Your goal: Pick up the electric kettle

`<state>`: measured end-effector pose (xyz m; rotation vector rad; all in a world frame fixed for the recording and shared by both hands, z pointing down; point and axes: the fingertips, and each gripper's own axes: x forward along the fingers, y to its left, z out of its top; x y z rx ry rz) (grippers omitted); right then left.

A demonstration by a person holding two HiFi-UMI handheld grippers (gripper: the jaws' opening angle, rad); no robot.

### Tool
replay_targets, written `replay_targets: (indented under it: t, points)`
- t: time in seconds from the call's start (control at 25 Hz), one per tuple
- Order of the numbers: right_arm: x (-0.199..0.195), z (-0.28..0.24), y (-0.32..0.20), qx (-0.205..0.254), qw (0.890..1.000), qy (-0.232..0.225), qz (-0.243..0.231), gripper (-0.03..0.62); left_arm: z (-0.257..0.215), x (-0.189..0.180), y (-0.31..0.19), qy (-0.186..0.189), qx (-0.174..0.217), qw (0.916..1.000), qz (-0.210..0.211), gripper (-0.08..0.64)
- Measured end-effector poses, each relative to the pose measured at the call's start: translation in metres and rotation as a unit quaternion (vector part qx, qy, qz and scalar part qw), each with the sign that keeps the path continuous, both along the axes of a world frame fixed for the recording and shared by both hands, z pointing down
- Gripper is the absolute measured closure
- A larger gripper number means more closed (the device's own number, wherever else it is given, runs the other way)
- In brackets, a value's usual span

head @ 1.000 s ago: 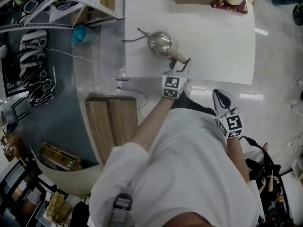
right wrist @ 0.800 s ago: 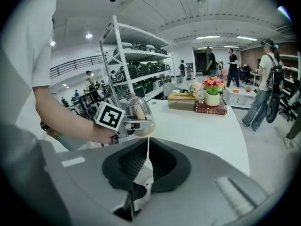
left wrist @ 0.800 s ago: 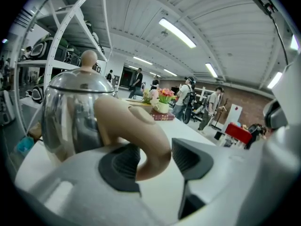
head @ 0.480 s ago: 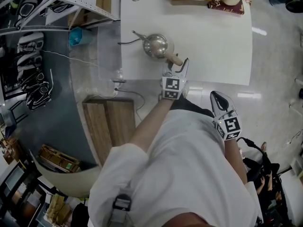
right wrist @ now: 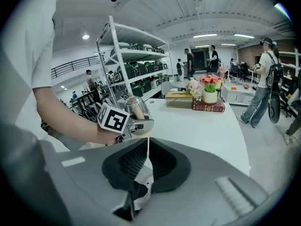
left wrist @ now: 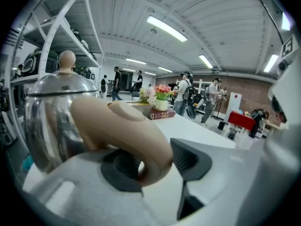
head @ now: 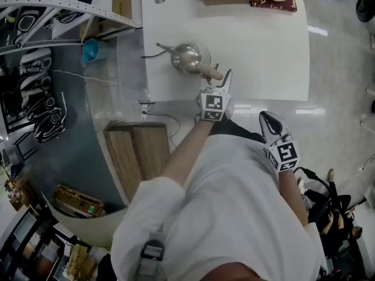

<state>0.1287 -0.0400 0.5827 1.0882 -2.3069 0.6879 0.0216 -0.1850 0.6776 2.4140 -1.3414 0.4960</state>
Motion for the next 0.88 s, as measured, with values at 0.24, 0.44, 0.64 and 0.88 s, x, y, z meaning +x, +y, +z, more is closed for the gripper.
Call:
replay_targets:
  t: [0.24, 0.44, 0.64, 0.88]
  points:
    - [-0.002, 0.007, -0.003, -0.010, 1.000, 0.001, -0.002, 0.578, -0.001, 0.000, -0.003, 0.004, 0.017, 0.9998, 0.010, 0.434]
    - [0.007, 0.018, -0.008, -0.021, 1.000, 0.007, -0.002, 0.578, -0.004, 0.003, -0.002, 0.003, 0.017, 0.9996, 0.021, 0.439]
    - [0.009, 0.028, -0.016, -0.026, 1.000, 0.005, -0.005, 0.578, -0.004, -0.001, 0.001, -0.001, 0.016, 0.9993, 0.034, 0.439]
    - [0.012, 0.042, -0.018, -0.039, 0.999, 0.007, -0.010, 0.578, -0.011, -0.002, 0.004, -0.014, 0.026, 0.9986, 0.044, 0.440]
